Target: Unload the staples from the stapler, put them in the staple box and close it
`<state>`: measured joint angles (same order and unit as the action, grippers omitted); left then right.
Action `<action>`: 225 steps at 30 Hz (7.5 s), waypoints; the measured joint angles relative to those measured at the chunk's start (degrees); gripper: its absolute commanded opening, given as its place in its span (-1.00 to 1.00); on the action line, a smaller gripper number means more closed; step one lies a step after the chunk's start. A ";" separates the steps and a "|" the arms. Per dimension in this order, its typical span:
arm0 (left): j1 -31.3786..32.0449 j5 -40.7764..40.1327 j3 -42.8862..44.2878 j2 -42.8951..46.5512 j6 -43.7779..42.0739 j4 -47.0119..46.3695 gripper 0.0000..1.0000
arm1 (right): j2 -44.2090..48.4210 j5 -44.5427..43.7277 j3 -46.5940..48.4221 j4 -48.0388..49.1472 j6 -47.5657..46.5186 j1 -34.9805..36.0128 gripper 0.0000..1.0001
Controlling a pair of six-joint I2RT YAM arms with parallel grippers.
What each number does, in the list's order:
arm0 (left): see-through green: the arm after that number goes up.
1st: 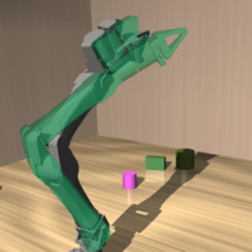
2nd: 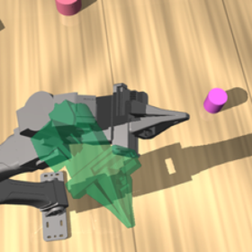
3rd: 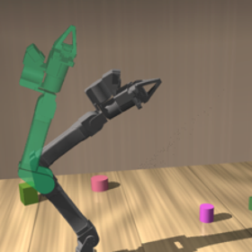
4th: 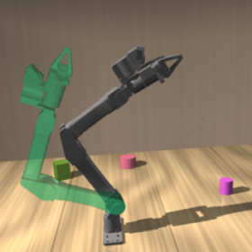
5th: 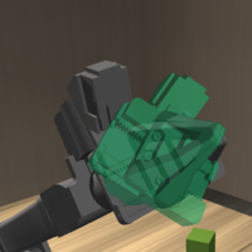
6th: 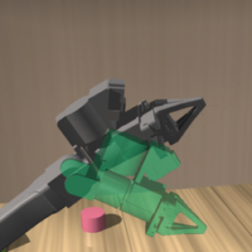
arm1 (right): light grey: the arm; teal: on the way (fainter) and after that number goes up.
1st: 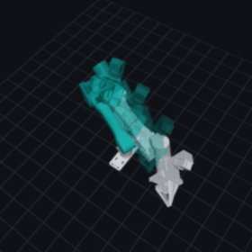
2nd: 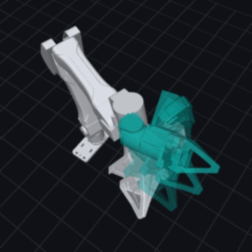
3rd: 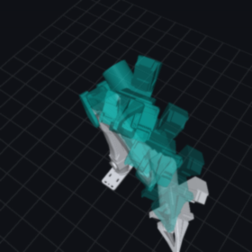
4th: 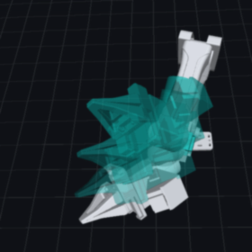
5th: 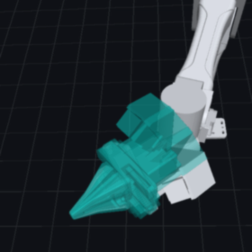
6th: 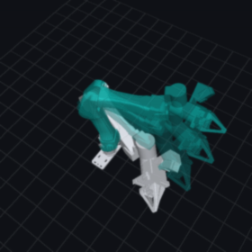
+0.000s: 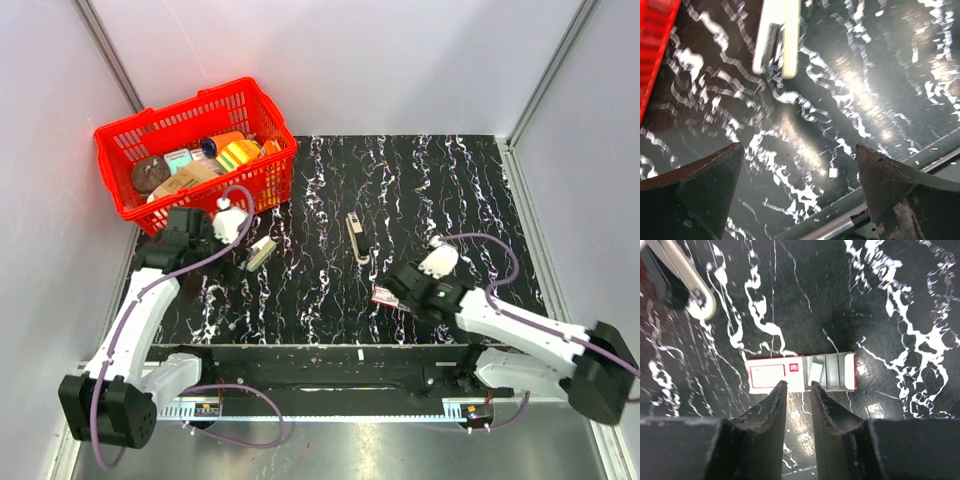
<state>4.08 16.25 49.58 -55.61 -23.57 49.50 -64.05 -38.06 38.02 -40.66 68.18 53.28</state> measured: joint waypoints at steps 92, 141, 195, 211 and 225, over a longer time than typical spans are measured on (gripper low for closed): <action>44.46 -9.20 1.62 -24.48 -3.63 -20.44 0.98 | -9.25 19.93 0.46 12.28 -3.56 -22.69 0.18; 52.39 -12.61 10.03 -44.26 -6.43 -30.05 0.83 | -10.34 45.24 -11.61 34.14 -2.75 -25.05 -0.39; 43.45 -6.40 8.79 -42.64 -14.43 -24.48 0.76 | -19.67 43.21 -3.67 34.07 -0.17 -16.20 -0.43; 43.36 -6.03 8.50 -42.58 -14.43 -24.79 0.76 | -26.56 43.25 1.79 36.83 1.79 -12.92 -0.39; 42.86 -6.32 8.13 -41.90 -14.51 -24.30 0.95 | -27.71 42.62 2.69 38.82 3.65 -11.82 -0.05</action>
<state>46.94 9.93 57.71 -97.51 -38.09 25.19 -91.77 4.56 40.71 -1.85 71.83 41.45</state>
